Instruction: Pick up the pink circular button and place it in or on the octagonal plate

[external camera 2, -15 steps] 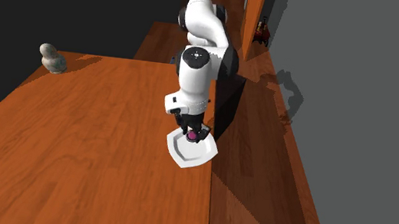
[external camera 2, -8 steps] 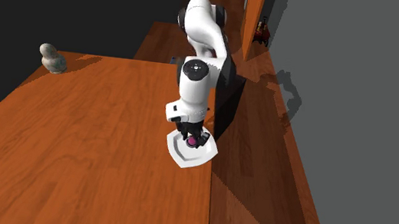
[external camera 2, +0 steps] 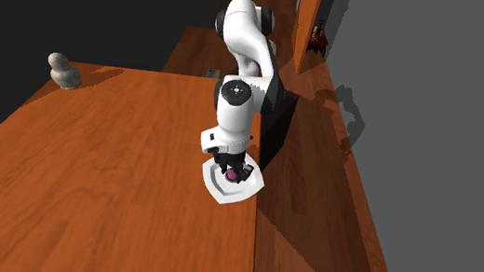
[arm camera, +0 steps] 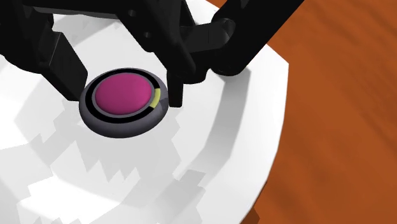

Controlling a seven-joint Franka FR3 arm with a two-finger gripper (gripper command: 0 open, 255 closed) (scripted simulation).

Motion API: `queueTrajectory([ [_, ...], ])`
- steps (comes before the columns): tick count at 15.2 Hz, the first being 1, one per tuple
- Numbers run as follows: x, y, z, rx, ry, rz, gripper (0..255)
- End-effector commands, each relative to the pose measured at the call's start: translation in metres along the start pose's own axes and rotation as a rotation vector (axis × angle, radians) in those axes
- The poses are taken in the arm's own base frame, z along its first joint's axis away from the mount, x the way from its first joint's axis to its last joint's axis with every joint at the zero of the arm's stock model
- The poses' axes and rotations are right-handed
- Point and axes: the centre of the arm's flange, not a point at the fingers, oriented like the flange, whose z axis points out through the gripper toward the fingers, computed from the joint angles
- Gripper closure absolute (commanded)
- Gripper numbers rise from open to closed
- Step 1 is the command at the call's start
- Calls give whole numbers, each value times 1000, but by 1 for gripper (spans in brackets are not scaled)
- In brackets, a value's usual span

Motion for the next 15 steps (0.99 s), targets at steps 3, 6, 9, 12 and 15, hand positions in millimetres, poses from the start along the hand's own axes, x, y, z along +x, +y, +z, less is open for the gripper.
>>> queueTrajectory([
  [3, 0, 0, 0, 0, 0, 0, 0],
  [6, 0, 0, 0, 0, 0, 0, 0],
  [9, 0, 0, -13, 0, 0, 0, 0],
  [12, 0, 0, -50, 0, 0, 0, 0],
  [15, 0, 0, -50, 0, 0, 0, 0],
])
